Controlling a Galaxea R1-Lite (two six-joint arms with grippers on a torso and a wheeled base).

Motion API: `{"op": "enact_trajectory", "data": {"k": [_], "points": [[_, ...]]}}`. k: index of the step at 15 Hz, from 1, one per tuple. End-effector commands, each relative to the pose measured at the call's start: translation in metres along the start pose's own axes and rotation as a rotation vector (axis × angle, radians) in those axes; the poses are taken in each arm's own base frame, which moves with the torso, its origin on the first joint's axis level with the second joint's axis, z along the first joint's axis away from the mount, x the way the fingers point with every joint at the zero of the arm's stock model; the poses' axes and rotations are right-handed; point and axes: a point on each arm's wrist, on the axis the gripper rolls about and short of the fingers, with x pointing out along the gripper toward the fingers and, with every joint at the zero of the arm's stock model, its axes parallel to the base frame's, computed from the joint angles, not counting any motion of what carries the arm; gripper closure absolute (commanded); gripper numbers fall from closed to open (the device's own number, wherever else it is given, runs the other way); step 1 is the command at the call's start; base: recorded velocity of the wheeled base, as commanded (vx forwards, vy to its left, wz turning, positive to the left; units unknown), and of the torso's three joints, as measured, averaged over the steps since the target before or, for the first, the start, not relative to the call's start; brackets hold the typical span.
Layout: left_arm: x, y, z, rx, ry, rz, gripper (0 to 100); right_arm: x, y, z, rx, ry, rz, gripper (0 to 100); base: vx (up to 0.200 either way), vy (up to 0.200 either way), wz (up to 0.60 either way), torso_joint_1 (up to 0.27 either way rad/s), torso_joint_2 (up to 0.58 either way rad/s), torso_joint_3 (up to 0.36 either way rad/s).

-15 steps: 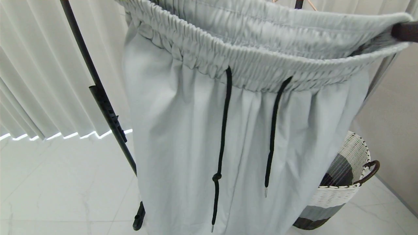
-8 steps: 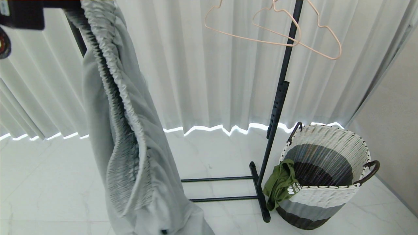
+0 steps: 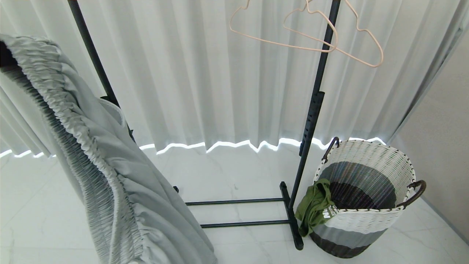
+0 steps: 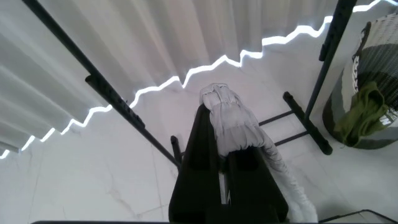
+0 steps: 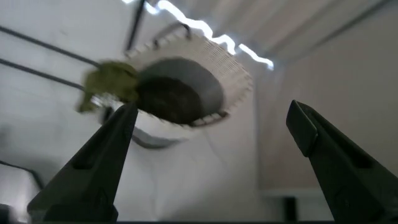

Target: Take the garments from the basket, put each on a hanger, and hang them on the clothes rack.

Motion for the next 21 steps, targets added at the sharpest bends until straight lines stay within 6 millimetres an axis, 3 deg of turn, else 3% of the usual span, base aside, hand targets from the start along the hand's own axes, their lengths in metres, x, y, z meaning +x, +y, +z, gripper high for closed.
{"op": "enact_trajectory", "data": {"k": [1,4,10,21], "points": [[-0.006,0.004,-0.002,-0.01,-0.009,0.013,100,-0.013,-0.001,-0.02,-0.04,0.039,-0.087,0,0.0,0.0,0.0,0.0,0.0,0.0],[-0.005,0.004,-0.003,-0.007,-0.004,0.012,100,-0.021,0.0,-0.032,-0.052,0.029,-0.123,0,0.0,0.0,0.0,0.0,0.0,0.0],[-0.004,0.003,-0.003,-0.005,-0.003,0.011,100,-0.021,0.001,-0.032,-0.032,-0.019,-0.135,0,0.0,0.0,0.0,0.001,-0.01,-0.004],[-0.009,0.007,-0.001,0.014,-0.02,0.013,100,-0.02,0.001,-0.031,-0.028,-0.034,-0.141,0,0.0,0.0,0.0,0.135,-0.41,-0.271]]}}
